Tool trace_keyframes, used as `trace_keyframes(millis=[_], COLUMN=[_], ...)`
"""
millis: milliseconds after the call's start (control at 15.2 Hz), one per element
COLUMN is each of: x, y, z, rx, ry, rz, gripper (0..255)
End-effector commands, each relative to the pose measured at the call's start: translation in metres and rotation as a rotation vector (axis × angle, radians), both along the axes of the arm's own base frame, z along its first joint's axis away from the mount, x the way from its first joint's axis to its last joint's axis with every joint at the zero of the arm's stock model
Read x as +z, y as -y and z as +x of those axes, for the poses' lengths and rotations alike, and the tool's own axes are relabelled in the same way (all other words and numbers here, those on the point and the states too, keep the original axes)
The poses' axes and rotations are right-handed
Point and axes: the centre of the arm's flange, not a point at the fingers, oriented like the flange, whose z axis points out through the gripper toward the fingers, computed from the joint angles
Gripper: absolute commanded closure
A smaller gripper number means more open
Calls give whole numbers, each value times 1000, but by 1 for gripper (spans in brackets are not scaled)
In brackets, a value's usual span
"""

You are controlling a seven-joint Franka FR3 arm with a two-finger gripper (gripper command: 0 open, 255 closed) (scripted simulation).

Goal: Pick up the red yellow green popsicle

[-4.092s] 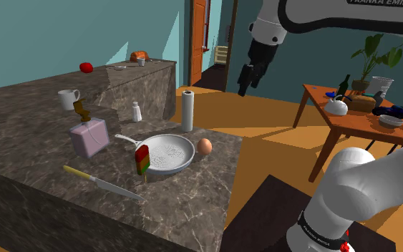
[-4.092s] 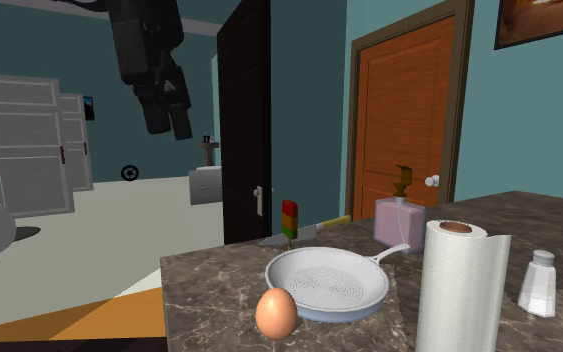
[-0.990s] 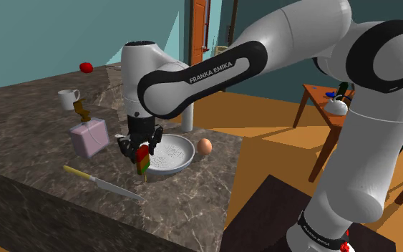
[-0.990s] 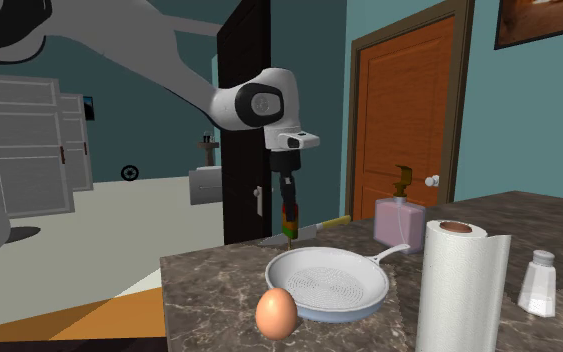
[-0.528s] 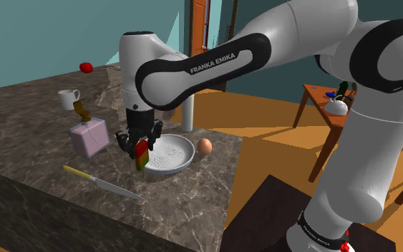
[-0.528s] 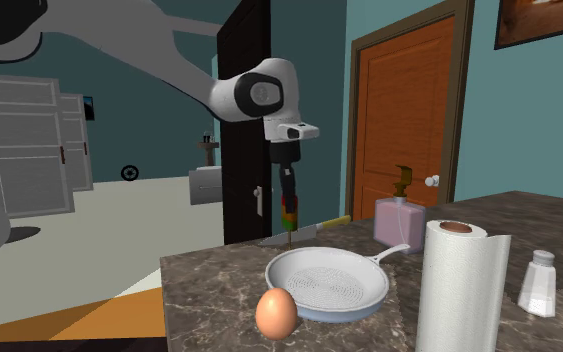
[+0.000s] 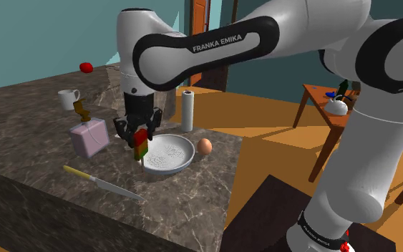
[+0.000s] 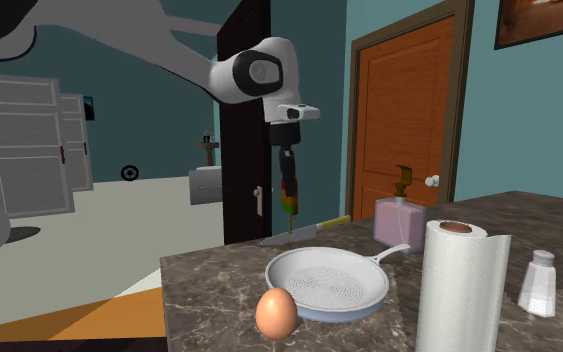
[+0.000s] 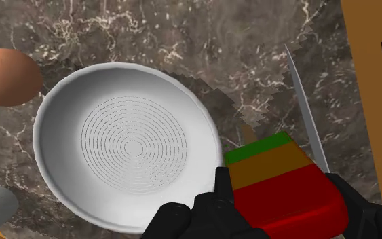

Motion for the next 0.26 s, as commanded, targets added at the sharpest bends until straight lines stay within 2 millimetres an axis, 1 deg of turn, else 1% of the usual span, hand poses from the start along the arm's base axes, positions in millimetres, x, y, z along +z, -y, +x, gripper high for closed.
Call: trace_keyframes(millis=[0, 66, 198], x=[10, 16, 16], y=[-1, -1, -1], z=[1, 1, 1], rx=[0, 0, 0], ry=[0, 0, 0], rz=[0, 0, 0], gripper=[255, 255, 255])
